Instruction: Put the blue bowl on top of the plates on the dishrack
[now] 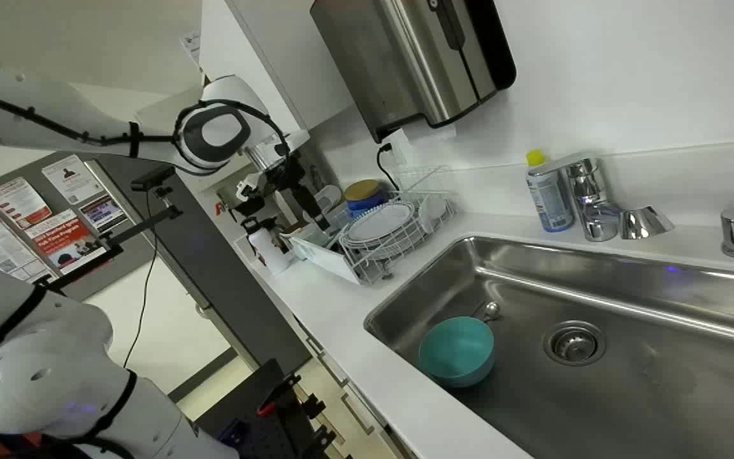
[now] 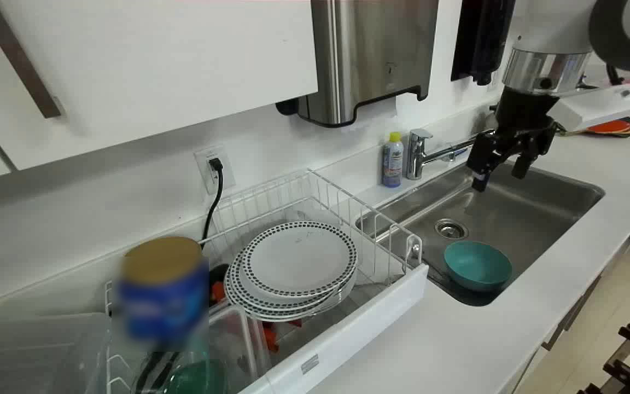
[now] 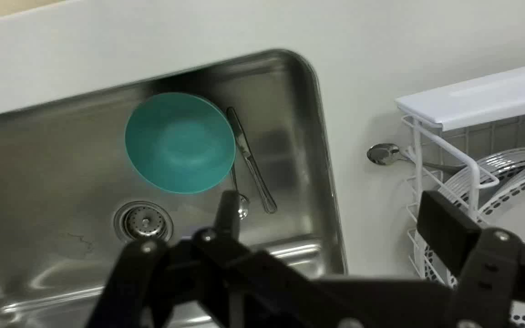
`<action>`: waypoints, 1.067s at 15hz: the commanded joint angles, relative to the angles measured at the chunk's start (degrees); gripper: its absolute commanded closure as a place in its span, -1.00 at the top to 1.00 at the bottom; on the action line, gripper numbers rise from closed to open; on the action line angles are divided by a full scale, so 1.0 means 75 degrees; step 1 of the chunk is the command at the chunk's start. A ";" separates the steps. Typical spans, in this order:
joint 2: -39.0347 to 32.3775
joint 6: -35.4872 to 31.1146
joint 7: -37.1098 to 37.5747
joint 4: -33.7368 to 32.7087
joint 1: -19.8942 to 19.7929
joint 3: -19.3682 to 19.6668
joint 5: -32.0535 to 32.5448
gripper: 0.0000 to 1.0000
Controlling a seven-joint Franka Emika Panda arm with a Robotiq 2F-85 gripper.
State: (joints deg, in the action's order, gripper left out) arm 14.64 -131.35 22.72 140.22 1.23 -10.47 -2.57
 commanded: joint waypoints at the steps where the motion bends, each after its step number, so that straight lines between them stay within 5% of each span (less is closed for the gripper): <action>1: -0.0003 0.0014 0.0021 -0.0009 0.0101 0.0101 0.0033 1.00; 10: -0.0545 -0.0257 0.0190 -0.0299 -0.0062 0.0233 0.0096 1.00; 16: -0.2126 -0.1836 0.0330 -0.0720 -0.0145 0.0662 0.0249 1.00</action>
State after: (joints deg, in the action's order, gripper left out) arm 5.66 -139.08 22.83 137.55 0.38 -6.57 -2.31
